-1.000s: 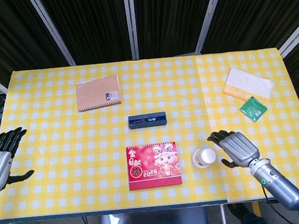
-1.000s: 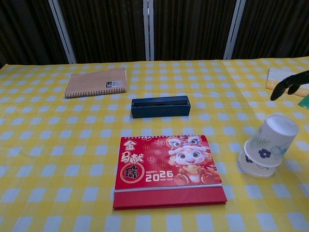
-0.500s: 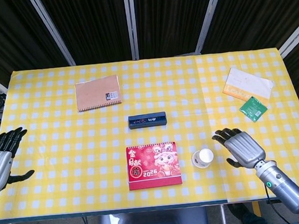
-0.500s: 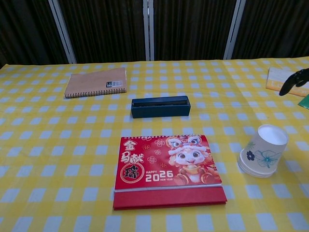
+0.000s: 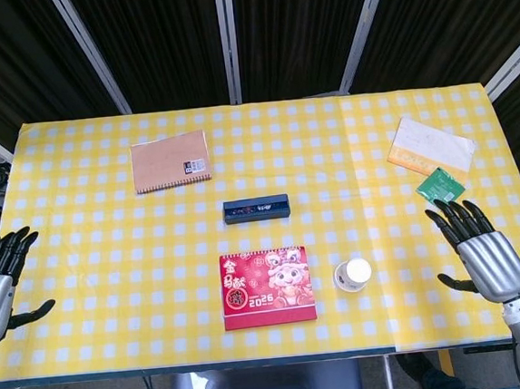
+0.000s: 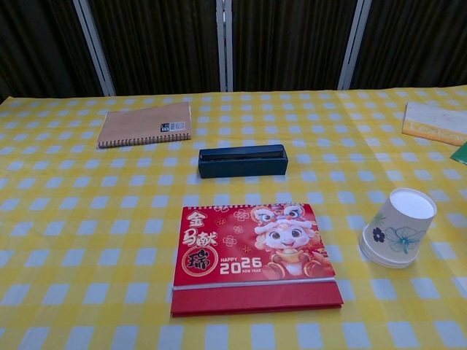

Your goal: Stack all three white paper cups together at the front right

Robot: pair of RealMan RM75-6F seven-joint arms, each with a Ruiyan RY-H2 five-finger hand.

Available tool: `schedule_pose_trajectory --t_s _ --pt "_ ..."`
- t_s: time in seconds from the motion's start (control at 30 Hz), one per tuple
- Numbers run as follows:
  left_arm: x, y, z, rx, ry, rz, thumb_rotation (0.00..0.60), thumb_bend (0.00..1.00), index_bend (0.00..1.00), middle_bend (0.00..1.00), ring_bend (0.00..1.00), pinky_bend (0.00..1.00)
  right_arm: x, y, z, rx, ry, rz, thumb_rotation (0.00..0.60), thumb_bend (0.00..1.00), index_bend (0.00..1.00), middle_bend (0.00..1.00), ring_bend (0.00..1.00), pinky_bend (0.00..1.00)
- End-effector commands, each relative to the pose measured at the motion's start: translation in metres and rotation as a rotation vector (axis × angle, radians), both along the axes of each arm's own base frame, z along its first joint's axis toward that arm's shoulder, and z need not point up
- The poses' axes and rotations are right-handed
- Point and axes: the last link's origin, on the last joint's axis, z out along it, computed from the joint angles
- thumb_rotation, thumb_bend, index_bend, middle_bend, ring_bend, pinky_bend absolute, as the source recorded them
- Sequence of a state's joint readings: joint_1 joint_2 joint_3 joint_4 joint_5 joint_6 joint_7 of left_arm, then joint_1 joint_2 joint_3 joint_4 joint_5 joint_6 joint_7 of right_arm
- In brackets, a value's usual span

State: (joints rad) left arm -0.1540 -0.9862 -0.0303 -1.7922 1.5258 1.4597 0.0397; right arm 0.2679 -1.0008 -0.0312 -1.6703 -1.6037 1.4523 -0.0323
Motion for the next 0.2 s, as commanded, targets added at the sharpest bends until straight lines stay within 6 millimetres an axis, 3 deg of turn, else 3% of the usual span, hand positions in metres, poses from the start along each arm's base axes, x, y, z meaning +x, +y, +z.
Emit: schedule_pose_trajectory --t_s 0.03,0.2 --pt "-0.0022 -0.0054 -0.0025 0.003 -0.003 -0.002 0.600 0.00 0.00 0.00 0.00 0.00 -0.0108 0.0120 -0.0038 -0.028 -0.023 0.023 0.600 0.00 0.00 0.00 0.00 0.00" --pt "-0.0051 -0.0097 -0.0036 -0.007 0.002 0.012 0.600 0.00 0.00 0.00 0.00 0.00 -0.0175 0.0168 -0.0024 -0.039 -0.008 0.034 0.600 0.00 0.00 0.00 0.00 0.00"
